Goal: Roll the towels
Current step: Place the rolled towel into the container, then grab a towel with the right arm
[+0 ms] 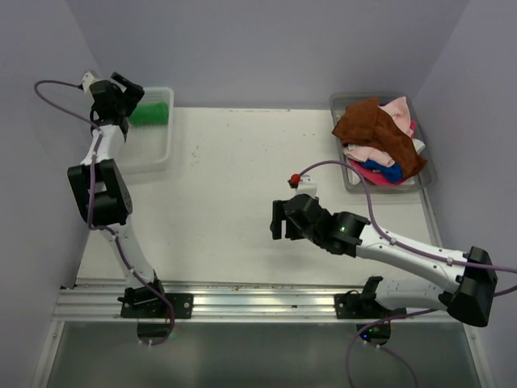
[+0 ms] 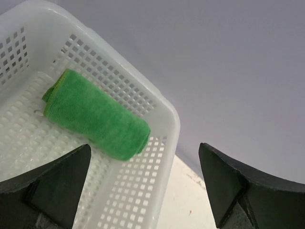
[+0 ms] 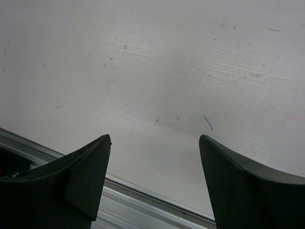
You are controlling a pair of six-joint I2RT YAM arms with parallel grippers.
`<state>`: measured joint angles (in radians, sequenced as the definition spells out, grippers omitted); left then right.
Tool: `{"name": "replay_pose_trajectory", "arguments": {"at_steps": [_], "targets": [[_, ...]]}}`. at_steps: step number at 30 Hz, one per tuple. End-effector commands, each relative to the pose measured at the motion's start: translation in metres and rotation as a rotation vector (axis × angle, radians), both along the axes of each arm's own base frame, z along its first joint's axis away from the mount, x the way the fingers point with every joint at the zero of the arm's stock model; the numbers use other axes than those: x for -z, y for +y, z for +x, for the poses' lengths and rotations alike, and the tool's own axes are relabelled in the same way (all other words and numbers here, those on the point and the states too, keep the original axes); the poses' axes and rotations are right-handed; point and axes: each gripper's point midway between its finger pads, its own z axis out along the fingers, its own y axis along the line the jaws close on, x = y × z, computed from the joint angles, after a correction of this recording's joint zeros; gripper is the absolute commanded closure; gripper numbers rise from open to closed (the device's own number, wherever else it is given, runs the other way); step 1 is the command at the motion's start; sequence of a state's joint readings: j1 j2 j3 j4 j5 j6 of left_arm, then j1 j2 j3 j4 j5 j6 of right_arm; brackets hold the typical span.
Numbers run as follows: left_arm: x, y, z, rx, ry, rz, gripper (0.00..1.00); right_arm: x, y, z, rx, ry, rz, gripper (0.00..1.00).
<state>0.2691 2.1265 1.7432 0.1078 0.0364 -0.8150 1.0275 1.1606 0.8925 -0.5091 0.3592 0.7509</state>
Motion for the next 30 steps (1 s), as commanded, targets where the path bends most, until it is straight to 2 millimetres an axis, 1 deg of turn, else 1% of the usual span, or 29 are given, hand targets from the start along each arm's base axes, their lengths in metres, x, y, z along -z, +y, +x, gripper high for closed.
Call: {"name": "replay_pose_trajectory", "arguments": {"at_steps": [1, 2, 3, 4, 5, 6, 7, 8, 9, 10, 11, 12, 13, 14, 15, 16, 18, 19, 20, 21, 22, 23, 24, 25, 26, 27, 28, 29, 30], "targets": [[-0.059, -0.033, -0.031, 0.062, 0.028, 0.138, 0.01, -0.017, -0.023, 0.013, 0.077, -0.092, -0.059, 0.21], [-0.064, -0.050, -0.035, 0.079, 0.040, 0.165, 0.01, -0.021, -0.028, 0.016, 0.093, -0.110, -0.080, 0.20], [-0.066, -0.058, -0.042, 0.086, 0.067, 0.221, 0.01, -0.021, -0.035, 0.017, 0.107, -0.118, -0.111, 0.20], [-0.076, -0.070, -0.054, 0.102, 0.088, 0.248, 0.01, -0.025, -0.042, 0.023, 0.136, -0.144, -0.137, 0.20], [-0.072, -0.099, -0.060, 0.167, 0.113, 0.305, 0.01, -0.023, -0.051, 0.026, 0.153, -0.145, -0.173, 0.18], [-0.076, -0.107, -0.066, 0.140, 0.127, 0.338, 0.01, -0.024, -0.055, 0.029, 0.161, -0.147, -0.188, 0.18], [-0.078, -0.116, -0.079, 0.144, 0.160, 0.341, 0.01, -0.025, -0.058, 0.033, 0.173, -0.150, -0.194, 0.18], [-0.080, -0.153, -0.084, 0.217, 0.147, 0.349, 0.01, -0.026, -0.067, 0.041, 0.201, -0.148, -0.206, 0.18], [-0.065, -0.163, -0.093, 0.230, 0.183, 0.353, 0.01, -0.025, -0.071, 0.044, 0.213, -0.143, -0.210, 0.18], [-0.065, -0.170, -0.106, 0.231, 0.202, 0.346, 0.01, -0.027, -0.074, 0.049, 0.227, -0.143, -0.209, 0.18], [-0.060, -0.188, -0.113, 0.262, 0.208, 0.337, 0.01, -0.029, -0.084, 0.057, 0.261, -0.138, -0.211, 0.18], [-0.039, -0.199, -0.123, 0.296, 0.243, 0.317, 0.01, -0.031, -0.088, 0.063, 0.275, -0.133, -0.208, 0.18], [-0.038, -0.208, -0.127, 0.321, 0.226, 0.319, 0.01, -0.038, -0.092, 0.070, 0.285, -0.139, -0.204, 0.18], [-0.030, -0.227, -0.134, 0.371, 0.249, 0.345, 0.02, -0.040, -0.105, 0.081, 0.330, -0.133, -0.196, 0.18], [-0.014, -0.229, -0.144, 0.359, 0.330, 0.381, 0.01, -0.046, -0.110, 0.090, 0.351, -0.135, -0.188, 0.17], [-0.010, -0.250, -0.151, 0.396, 0.348, 0.405, 0.01, -0.049, -0.128, 0.102, 0.403, -0.132, -0.198, 0.17], [-0.004, -0.263, -0.165, 0.433, 0.387, 0.449, 0.01, -0.058, -0.144, 0.120, 0.458, -0.130, -0.192, 0.17], [-0.003, -0.279, -0.173, 0.465, 0.387, 0.462, 0.01, -0.062, -0.168, 0.133, 0.531, -0.123, -0.193, 0.17], [0.008, -0.287, -0.184, 0.500, 0.408, 0.463, 0.01, -0.063, -0.174, 0.140, 0.544, -0.110, -0.174, 0.17], [0.006, -0.293, -0.192, 0.520, 0.398, 0.461, 0.01, -0.075, -0.181, 0.151, 0.573, -0.127, -0.156, 0.17], [0.019, -0.304, -0.206, 0.559, 0.423, 0.460, 0.01, -0.070, -0.200, 0.164, 0.624, -0.108, -0.164, 0.17], [0.024, -0.312, -0.216, 0.599, 0.431, 0.448, 0.01, -0.070, -0.207, 0.172, 0.645, -0.099, -0.155, 0.18], [0.024, -0.319, -0.225, 0.629, 0.429, 0.441, 0.01, -0.071, -0.213, 0.180, 0.658, -0.092, -0.147, 0.18], [0.032, -0.330, -0.239, 0.672, 0.445, 0.439, 0.01, -0.080, -0.228, 0.193, 0.702, -0.104, -0.139, 0.19], [0.034, -0.338, -0.248, 0.700, 0.449, 0.428, 0.01, -0.066, -0.234, 0.205, 0.716, -0.067, -0.156, 0.19], [0.033, -0.342, -0.257, 0.717, 0.455, 0.433, 0.01, -0.075, -0.238, 0.220, 0.727, -0.080, -0.138, 0.20], [0.037, -0.353, -0.271, 0.748, 0.466, 0.439, 0.01, -0.074, -0.250, 0.229, 0.750, -0.073, -0.147, 0.20], [0.038, -0.356, -0.278, 0.764, 0.469, 0.437, 0.00, -0.055, -0.255, 0.241, 0.754, -0.024, -0.177, 0.20], [0.034, -0.359, -0.286, 0.784, 0.458, 0.429, 0.01, -0.069, -0.258, 0.255, 0.764, -0.052, -0.166, 0.20]]}}
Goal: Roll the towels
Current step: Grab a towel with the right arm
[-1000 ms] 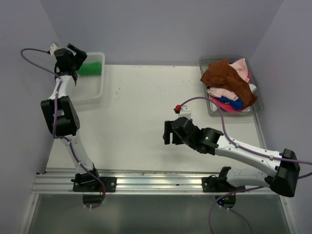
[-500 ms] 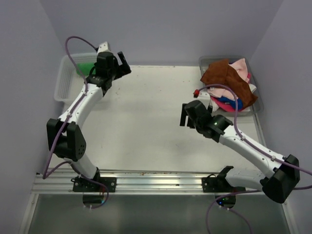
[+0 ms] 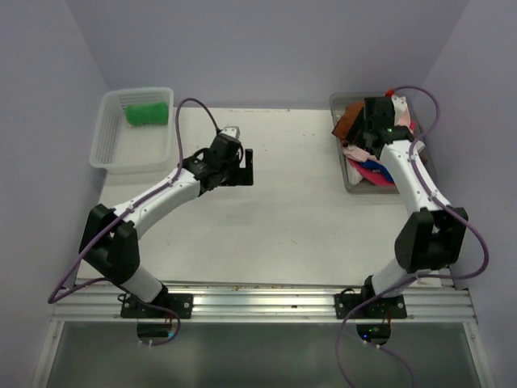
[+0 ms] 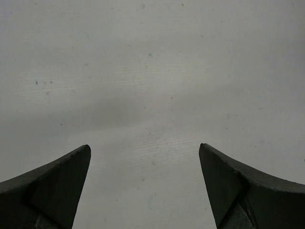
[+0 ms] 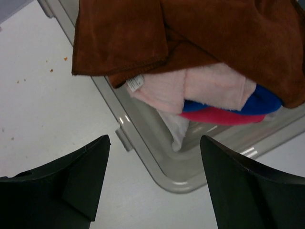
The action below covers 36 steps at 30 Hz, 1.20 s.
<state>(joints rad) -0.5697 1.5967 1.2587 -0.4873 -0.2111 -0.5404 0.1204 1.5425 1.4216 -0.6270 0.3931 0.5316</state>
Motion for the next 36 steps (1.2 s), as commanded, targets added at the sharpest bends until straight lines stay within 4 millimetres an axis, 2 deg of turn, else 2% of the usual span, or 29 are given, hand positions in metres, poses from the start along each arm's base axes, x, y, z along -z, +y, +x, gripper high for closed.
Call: {"name": "replay_pose_trajectory", "arguments": {"at_steps": [1, 2, 3, 5, 6, 9, 10, 12, 13, 15, 16, 17, 19, 20, 22, 23, 26, 27, 29, 30, 31, 33, 34, 35, 36], "targets": [[-0.027, -0.016, -0.031, 0.062, -0.028, -0.066, 0.01, -0.006, -0.013, 0.042, -0.012, 0.000, -0.005, 0.20], [-0.021, -0.016, -0.040, 0.071, -0.010, -0.070, 0.01, -0.002, -0.017, 0.048, -0.006, 0.019, -0.010, 0.21], [-0.027, -0.020, -0.046, 0.093, -0.020, -0.098, 0.01, 0.000, -0.019, 0.065, -0.002, 0.021, -0.012, 0.23], [-0.024, -0.022, -0.057, 0.114, -0.009, -0.108, 0.01, 0.010, -0.029, 0.074, 0.019, 0.063, -0.037, 0.25], [-0.028, -0.021, -0.062, 0.119, -0.012, -0.110, 0.01, 0.018, -0.033, 0.085, 0.032, 0.083, -0.045, 0.26], [-0.030, -0.016, -0.068, 0.112, -0.020, -0.105, 0.01, 0.030, -0.040, 0.097, 0.038, 0.104, -0.026, 0.27], [-0.030, -0.014, -0.068, 0.108, -0.024, -0.102, 0.01, 0.040, -0.043, 0.100, 0.042, 0.121, -0.022, 0.27], [-0.028, -0.010, -0.072, 0.105, -0.022, -0.097, 0.01, 0.043, -0.039, 0.111, 0.024, 0.109, -0.007, 0.33], [-0.026, -0.008, -0.074, 0.104, -0.018, -0.093, 0.01, 0.053, -0.038, 0.114, 0.017, 0.129, -0.005, 0.35], [-0.024, -0.006, -0.077, 0.105, -0.008, -0.088, 0.01, 0.050, -0.040, 0.116, 0.020, 0.129, -0.010, 0.50], [-0.020, -0.005, -0.079, 0.101, 0.004, -0.085, 0.01, 0.044, -0.040, 0.115, 0.020, 0.117, -0.012, 0.58], [-0.019, -0.004, -0.081, 0.099, 0.006, -0.085, 0.01, 0.039, -0.040, 0.116, 0.022, 0.100, -0.015, 0.75], [-0.016, -0.002, -0.084, 0.094, 0.012, -0.089, 0.01, 0.028, -0.040, 0.112, 0.014, 0.072, -0.017, 0.87], [-0.016, -0.002, -0.084, 0.093, 0.010, -0.092, 0.01, 0.008, -0.039, 0.110, 0.010, 0.024, -0.014, 1.00], [-0.015, 0.000, -0.085, 0.092, 0.009, -0.091, 0.01, -0.006, -0.036, 0.104, -0.003, -0.005, 0.002, 1.00], [-0.015, 0.000, -0.085, 0.089, 0.009, -0.088, 0.01, -0.020, -0.032, 0.102, -0.017, -0.043, 0.014, 1.00], [-0.025, 0.007, -0.079, 0.067, -0.021, -0.057, 0.01, -0.070, -0.019, 0.079, -0.068, -0.171, 0.074, 1.00], [-0.025, 0.014, -0.077, 0.045, -0.026, -0.025, 0.01, -0.097, -0.013, 0.060, -0.089, -0.234, 0.082, 1.00], [-0.040, 0.018, -0.068, 0.023, -0.065, -0.006, 0.01, -0.121, 0.006, 0.043, -0.139, -0.296, 0.079, 1.00], [-0.040, 0.024, -0.064, 0.005, -0.058, 0.007, 0.01, -0.145, 0.013, 0.024, -0.159, -0.351, 0.073, 1.00], [-0.050, 0.025, -0.059, -0.004, -0.076, -0.001, 0.01, -0.153, 0.034, 0.014, -0.215, -0.365, 0.067, 1.00], [-0.054, 0.037, -0.050, -0.039, -0.071, -0.005, 0.01, -0.164, 0.055, -0.007, -0.270, -0.383, 0.051, 1.00], [-0.058, 0.042, -0.044, -0.054, -0.077, -0.013, 0.01, -0.174, 0.081, -0.026, -0.346, -0.400, 0.054, 1.00], [-0.059, 0.045, -0.042, -0.059, -0.073, -0.028, 0.01, -0.176, 0.092, -0.035, -0.372, -0.405, 0.059, 1.00], [-0.062, 0.061, -0.034, -0.111, -0.076, -0.033, 0.01, -0.168, 0.107, -0.043, -0.416, -0.389, 0.070, 1.00]]}}
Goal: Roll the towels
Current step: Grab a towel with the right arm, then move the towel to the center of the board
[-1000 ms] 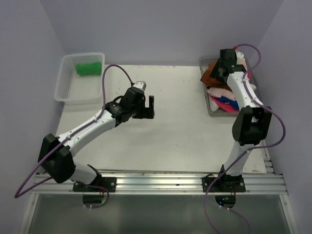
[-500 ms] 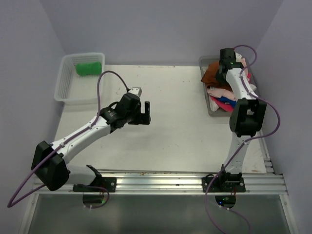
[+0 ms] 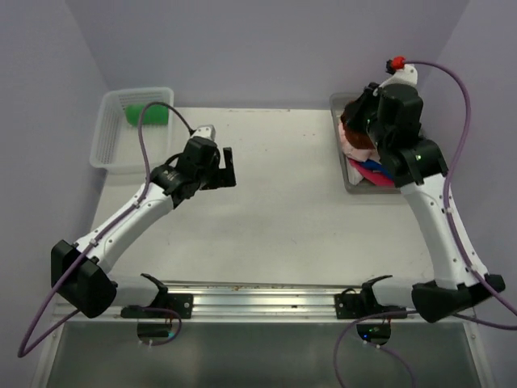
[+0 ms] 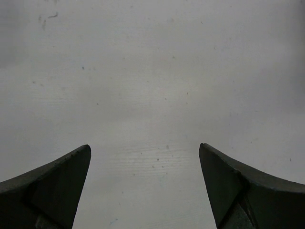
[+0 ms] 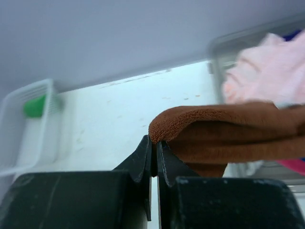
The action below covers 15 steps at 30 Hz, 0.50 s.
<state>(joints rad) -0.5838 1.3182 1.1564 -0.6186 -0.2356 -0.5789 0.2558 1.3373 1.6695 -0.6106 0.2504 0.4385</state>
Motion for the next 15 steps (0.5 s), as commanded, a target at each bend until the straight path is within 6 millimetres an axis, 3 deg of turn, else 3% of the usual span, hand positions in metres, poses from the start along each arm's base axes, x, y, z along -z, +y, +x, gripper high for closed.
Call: {"name": "replay_pose_trajectory", "arguments": {"at_steps": [1, 2, 3, 4, 5, 6, 8, 10, 11, 13, 15], "targets": [[-0.020, 0.038, 0.024, -0.116, -0.033, -0.001, 0.01, 0.015, 0.059, -0.034, -0.182, 0.024, -0.020, 1.00], [-0.021, 0.049, 0.027, -0.159, -0.036, 0.012, 0.02, 0.019, 0.072, -0.041, -0.215, 0.030, -0.011, 1.00], [-0.022, 0.065, 0.029, -0.208, -0.032, 0.025, 0.02, 0.039, 0.086, -0.048, -0.258, 0.067, -0.009, 1.00], [-0.027, 0.072, 0.032, -0.241, -0.041, 0.024, 0.02, 0.045, 0.114, -0.062, -0.330, 0.076, 0.013, 1.00], [-0.030, 0.080, 0.031, -0.270, -0.048, 0.031, 0.02, 0.057, 0.131, -0.068, -0.369, 0.099, 0.018, 1.00], [-0.032, 0.090, 0.034, -0.303, -0.054, 0.030, 0.01, 0.082, 0.161, -0.085, -0.442, 0.156, 0.017, 1.00], [-0.037, 0.097, 0.034, -0.322, -0.066, 0.018, 0.01, 0.126, 0.200, -0.095, -0.512, 0.244, -0.002, 1.00], [-0.038, 0.099, 0.038, -0.319, -0.071, 0.002, 0.01, 0.167, 0.246, -0.124, -0.622, 0.336, -0.022, 0.99], [-0.037, 0.094, 0.038, -0.289, -0.060, -0.012, 0.01, 0.199, 0.262, -0.129, -0.643, 0.404, -0.065, 0.88], [-0.032, 0.085, 0.038, -0.222, -0.044, -0.015, 0.00, 0.221, 0.279, -0.144, -0.681, 0.457, -0.128, 0.58], [-0.022, 0.072, 0.033, -0.151, -0.002, -0.038, 0.01, 0.239, 0.266, -0.147, -0.643, 0.500, -0.171, 0.47]]}}
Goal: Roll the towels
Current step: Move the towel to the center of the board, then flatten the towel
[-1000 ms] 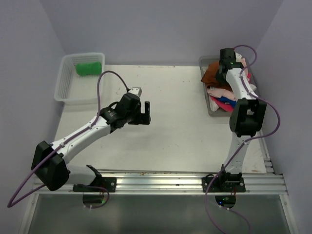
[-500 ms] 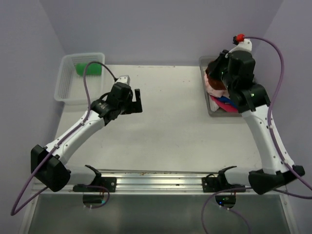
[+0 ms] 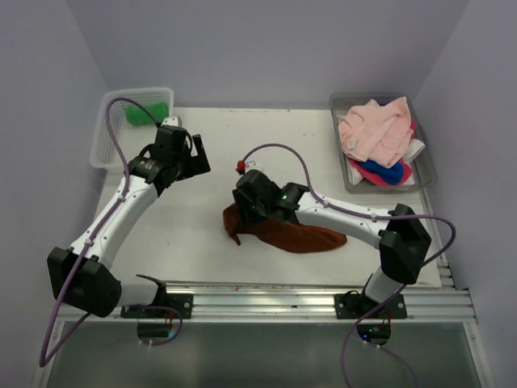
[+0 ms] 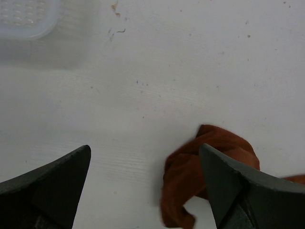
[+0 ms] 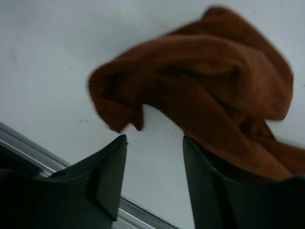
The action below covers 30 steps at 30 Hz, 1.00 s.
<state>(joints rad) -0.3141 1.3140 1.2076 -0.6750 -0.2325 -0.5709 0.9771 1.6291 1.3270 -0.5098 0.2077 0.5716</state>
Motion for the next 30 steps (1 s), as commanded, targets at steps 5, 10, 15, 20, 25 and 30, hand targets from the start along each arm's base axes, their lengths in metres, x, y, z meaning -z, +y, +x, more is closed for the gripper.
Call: {"name": "replay_pose_trajectory", "arguments": {"at_steps": [5, 10, 15, 20, 25, 30], "targets": [[0.034, -0.056, -0.033, 0.247, 0.095, -0.013, 0.01, 0.004, -0.077, 0.007, 0.174, 0.009, -0.013, 0.38], [0.088, -0.076, -0.075, 0.318, 0.245, -0.062, 0.06, 0.016, -0.155, 0.010, 0.349, 0.060, 0.024, 0.38], [0.118, -0.064, -0.102, 0.317, 0.323, -0.038, 0.04, 0.030, -0.178, -0.009, 0.406, 0.104, 0.036, 0.38], [0.149, -0.075, -0.120, 0.378, 0.416, -0.078, 0.02, 0.047, -0.190, -0.024, 0.467, 0.157, 0.032, 0.38], [0.169, -0.080, -0.127, 0.377, 0.470, -0.101, 0.42, 0.069, -0.222, -0.031, 0.628, 0.202, 0.093, 0.35], [0.159, -0.083, -0.117, 0.372, 0.441, -0.101, 0.98, 0.097, -0.246, -0.046, 0.730, 0.290, 0.081, 0.35]]}}
